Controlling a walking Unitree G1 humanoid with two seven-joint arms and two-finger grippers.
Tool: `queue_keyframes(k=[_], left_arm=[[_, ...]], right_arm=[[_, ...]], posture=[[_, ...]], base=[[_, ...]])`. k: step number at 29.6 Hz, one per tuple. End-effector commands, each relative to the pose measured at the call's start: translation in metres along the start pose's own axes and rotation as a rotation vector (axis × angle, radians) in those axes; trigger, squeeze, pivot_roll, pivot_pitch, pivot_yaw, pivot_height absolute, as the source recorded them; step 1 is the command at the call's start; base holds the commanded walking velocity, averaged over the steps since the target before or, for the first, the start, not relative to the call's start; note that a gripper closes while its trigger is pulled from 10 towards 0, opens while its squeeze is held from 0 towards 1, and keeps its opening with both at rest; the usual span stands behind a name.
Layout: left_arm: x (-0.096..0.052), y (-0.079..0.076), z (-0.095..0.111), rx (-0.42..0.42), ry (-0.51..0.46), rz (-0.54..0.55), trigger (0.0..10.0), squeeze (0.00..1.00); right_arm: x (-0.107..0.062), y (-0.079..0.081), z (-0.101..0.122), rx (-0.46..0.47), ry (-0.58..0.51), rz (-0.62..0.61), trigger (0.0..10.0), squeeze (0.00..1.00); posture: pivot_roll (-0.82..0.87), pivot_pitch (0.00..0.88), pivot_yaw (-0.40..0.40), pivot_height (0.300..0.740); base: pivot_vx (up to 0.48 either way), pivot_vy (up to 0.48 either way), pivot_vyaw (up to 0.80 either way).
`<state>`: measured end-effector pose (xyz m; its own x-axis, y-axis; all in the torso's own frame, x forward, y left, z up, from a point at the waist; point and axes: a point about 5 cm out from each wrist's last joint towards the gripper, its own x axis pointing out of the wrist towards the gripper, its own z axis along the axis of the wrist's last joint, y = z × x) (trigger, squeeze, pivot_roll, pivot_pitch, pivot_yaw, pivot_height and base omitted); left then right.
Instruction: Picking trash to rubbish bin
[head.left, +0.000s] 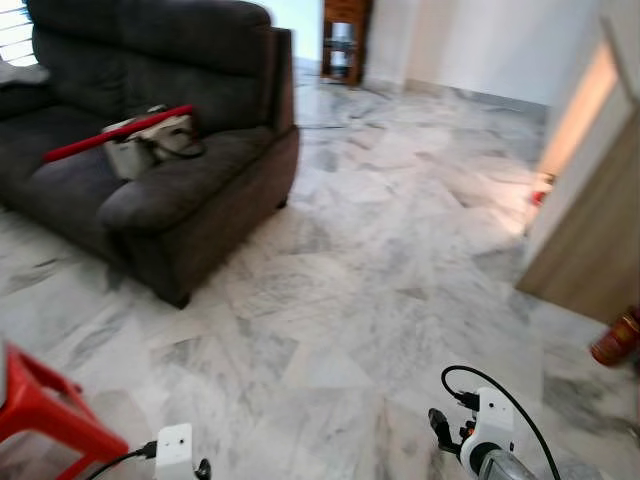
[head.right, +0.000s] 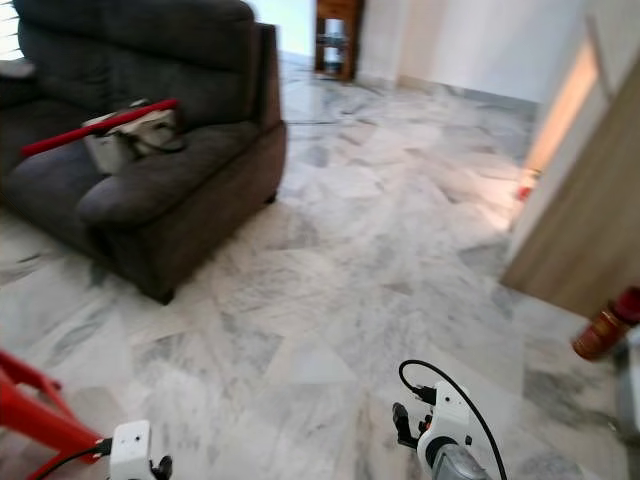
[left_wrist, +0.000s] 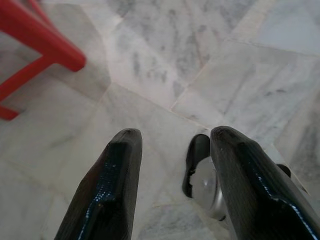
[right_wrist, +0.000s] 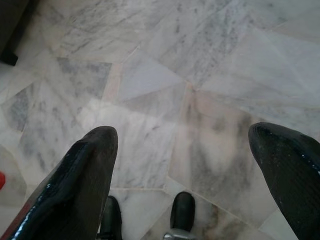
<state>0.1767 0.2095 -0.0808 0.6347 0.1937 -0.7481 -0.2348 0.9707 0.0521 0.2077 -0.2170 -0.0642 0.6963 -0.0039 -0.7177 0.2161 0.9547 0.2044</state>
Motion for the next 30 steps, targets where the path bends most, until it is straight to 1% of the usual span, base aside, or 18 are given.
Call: queue_keyframes(k=[1,4,9,13,14,17,26,30], left_arm=[[0.001,-0.004,0.003,-0.004,-0.003,-0.003,10.0,0.0],[0.002,-0.005,0.006,0.002,-0.006,-0.002,10.0,0.0],[0.003,-0.012,0.008,-0.007,-0.011,-0.01,10.0,0.0],[0.002,-0.018,0.007,-0.009,-0.01,-0.02,10.0,0.0],[0.001,-0.021,0.004,-0.002,-0.001,-0.03,10.0,0.0],[0.0,-0.024,0.001,0.004,0.011,-0.038,10.0,0.0],[0.0,-0.024,0.0,0.007,0.017,-0.036,10.0,0.0],[0.0,-0.024,-0.002,0.008,0.022,-0.036,10.0,0.0]], right_arm=[[-0.001,-0.004,0.001,0.017,-0.01,-0.013,10.0,0.0],[-0.001,-0.005,0.0,0.021,-0.009,-0.013,10.0,0.0],[-0.004,-0.009,-0.004,0.006,0.006,-0.005,10.0,0.0],[-0.005,-0.012,-0.004,0.003,0.005,-0.006,10.0,0.0],[-0.005,-0.014,-0.003,0.005,0.001,-0.006,10.0,0.0],[-0.006,-0.016,-0.003,0.004,-0.001,-0.007,10.0,0.0],[-0.007,-0.019,-0.004,-0.001,0.002,-0.01,10.0,0.0],[-0.008,-0.02,-0.004,-0.019,0.011,0.004,10.0,0.0]], posture=[[0.05,0.0,-0.036,0.74],[0.05,0.0,-0.041,0.74],[0.02,0.0,-0.062,0.74],[0.01,0.0,-0.061,0.74],[0.0,0.0,-0.059,0.74],[-0.01,0.0,-0.061,0.74],[-0.01,0.0,-0.07,0.74],[0.0,0.0,-0.08,0.74]], base=[[0.0,0.0,0.8],[0.0,0.0,0.8],[0.0,0.0,0.8],[0.0,0.0,0.8],[0.0,0.0,0.8],[0.0,0.0,0.8],[0.0,0.0,0.8],[0.0,0.0,0.8]])
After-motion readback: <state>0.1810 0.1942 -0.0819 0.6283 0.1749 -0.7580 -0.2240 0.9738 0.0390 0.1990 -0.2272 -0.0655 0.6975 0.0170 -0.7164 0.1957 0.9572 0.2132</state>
